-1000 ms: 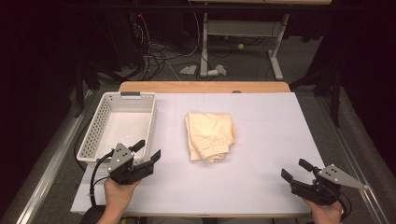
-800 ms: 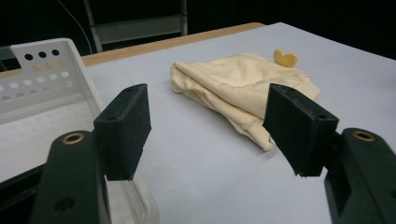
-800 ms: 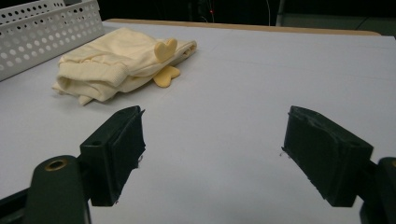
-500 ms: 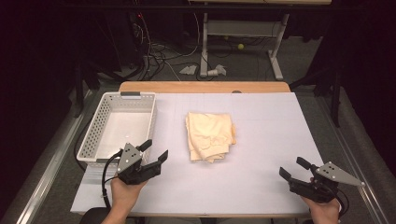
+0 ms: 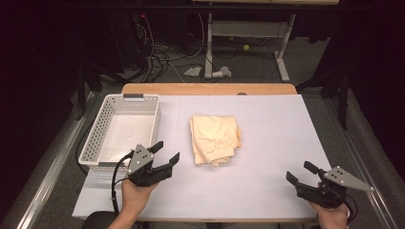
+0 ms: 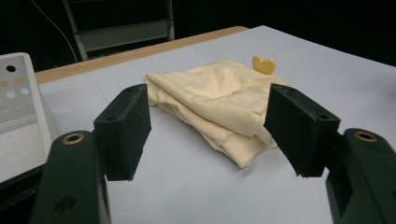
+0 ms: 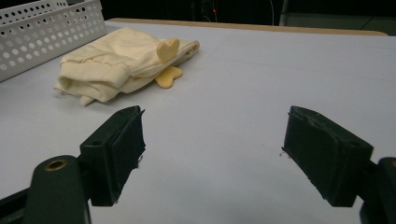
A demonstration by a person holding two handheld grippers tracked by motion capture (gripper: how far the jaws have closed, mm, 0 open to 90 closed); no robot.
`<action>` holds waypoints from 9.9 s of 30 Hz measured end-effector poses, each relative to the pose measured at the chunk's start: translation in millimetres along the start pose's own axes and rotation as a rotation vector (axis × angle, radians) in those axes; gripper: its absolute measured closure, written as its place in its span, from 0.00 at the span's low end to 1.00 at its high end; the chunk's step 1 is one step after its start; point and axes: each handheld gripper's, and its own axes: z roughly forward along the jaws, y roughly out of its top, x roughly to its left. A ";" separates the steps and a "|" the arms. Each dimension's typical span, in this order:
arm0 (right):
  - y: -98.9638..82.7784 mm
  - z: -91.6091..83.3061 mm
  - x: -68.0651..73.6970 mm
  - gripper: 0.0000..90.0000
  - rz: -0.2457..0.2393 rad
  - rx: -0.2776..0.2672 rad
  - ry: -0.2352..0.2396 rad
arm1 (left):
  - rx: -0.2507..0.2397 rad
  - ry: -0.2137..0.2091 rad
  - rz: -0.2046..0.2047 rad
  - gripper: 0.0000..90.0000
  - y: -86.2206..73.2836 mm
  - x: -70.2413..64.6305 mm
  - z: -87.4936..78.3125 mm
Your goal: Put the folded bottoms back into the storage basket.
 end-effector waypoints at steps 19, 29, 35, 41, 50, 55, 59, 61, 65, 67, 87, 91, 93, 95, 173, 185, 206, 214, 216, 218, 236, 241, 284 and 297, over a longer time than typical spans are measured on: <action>-0.9 -1.8 0.1 0.23 -0.008 0.002 0.020 | 0.034 -0.081 0.000 0.30 7.5 -21.7 24.5; -0.7 -0.5 0.8 0.23 -0.014 0.010 0.018 | 0.063 -0.103 -0.020 0.30 11.2 -29.0 39.0; -0.8 -0.8 -0.1 0.23 -0.004 0.007 0.020 | 0.080 -0.112 -0.049 0.30 16.1 -29.6 45.4; -0.8 -0.6 -0.4 0.23 -0.005 0.008 0.023 | 0.101 -0.107 -0.033 0.30 19.1 -33.3 53.9; -0.9 0.3 -0.2 0.23 -0.004 0.015 0.024 | 0.118 -0.097 -0.035 0.20 29.3 -35.2 69.3; -1.1 0.1 -0.8 0.23 -0.001 0.015 0.024 | 0.145 -0.085 -0.041 0.20 35.7 -32.1 79.8; -1.1 0.1 -1.1 0.23 0.002 0.014 0.023 | 0.185 -0.078 -0.054 0.20 41.7 -31.1 91.4; -1.1 0.0 -1.0 0.23 0.002 0.014 0.023 | 0.203 -0.068 -0.049 0.20 44.1 -31.0 97.2; -1.1 0.0 -1.3 0.23 0.002 0.015 0.023 | 0.251 -0.045 -0.044 0.19 48.2 -28.3 109.3; -1.2 0.2 -1.4 0.23 0.003 0.015 0.024 | 0.276 -0.033 -0.043 0.19 50.1 -26.7 114.8; -1.2 1.0 -1.4 0.23 0.004 0.017 0.026 | 0.440 0.037 -0.084 0.18 60.5 -5.2 153.6; -1.1 1.1 -1.3 0.23 0.003 0.018 0.027 | 0.472 0.047 -0.103 0.18 61.5 -1.3 164.3; -1.2 1.1 -1.5 0.23 0.004 0.018 0.027 | 0.491 0.053 -0.115 0.18 61.1 1.1 169.8; -1.2 1.1 -1.6 0.23 0.003 0.019 0.027 | 0.507 0.058 -0.134 0.18 60.2 4.9 175.0; -2.2 0.5 -5.4 0.23 0.019 0.016 -0.001 | 0.554 -0.148 -0.288 0.77 67.3 15.5 192.8; -2.2 0.3 -5.1 0.23 0.017 0.016 0.004 | 0.511 -0.186 -0.243 0.77 84.6 2.4 184.8; -2.0 0.4 -4.4 0.23 0.012 0.016 0.003 | 0.466 -0.220 -0.218 0.78 98.7 1.0 164.3; -2.0 0.3 -4.0 0.23 0.012 0.016 0.002 | 0.436 -0.230 -0.208 0.78 106.2 1.9 150.6; -2.0 0.2 -4.0 0.23 0.012 0.015 0.002 | 0.433 -0.232 -0.203 0.78 107.3 2.0 149.1; -2.0 0.2 -4.0 0.23 0.012 0.015 0.002 | 0.426 -0.233 -0.201 0.78 109.8 1.6 146.4; -1.7 -0.2 -3.6 0.23 0.006 0.012 0.001 | 0.387 -0.227 -0.186 0.78 124.0 8.0 118.8; -1.5 0.0 -2.9 0.23 -0.005 0.014 0.001 | 0.386 -0.228 -0.175 0.78 126.0 8.4 111.7; -1.6 0.2 -3.3 0.23 0.001 0.016 -0.011 | 0.324 -0.225 -0.178 0.78 147.9 33.2 52.2; -1.5 0.3 -2.7 0.23 0.007 0.017 -0.014 | 0.286 -0.208 -0.193 0.78 152.1 48.2 26.9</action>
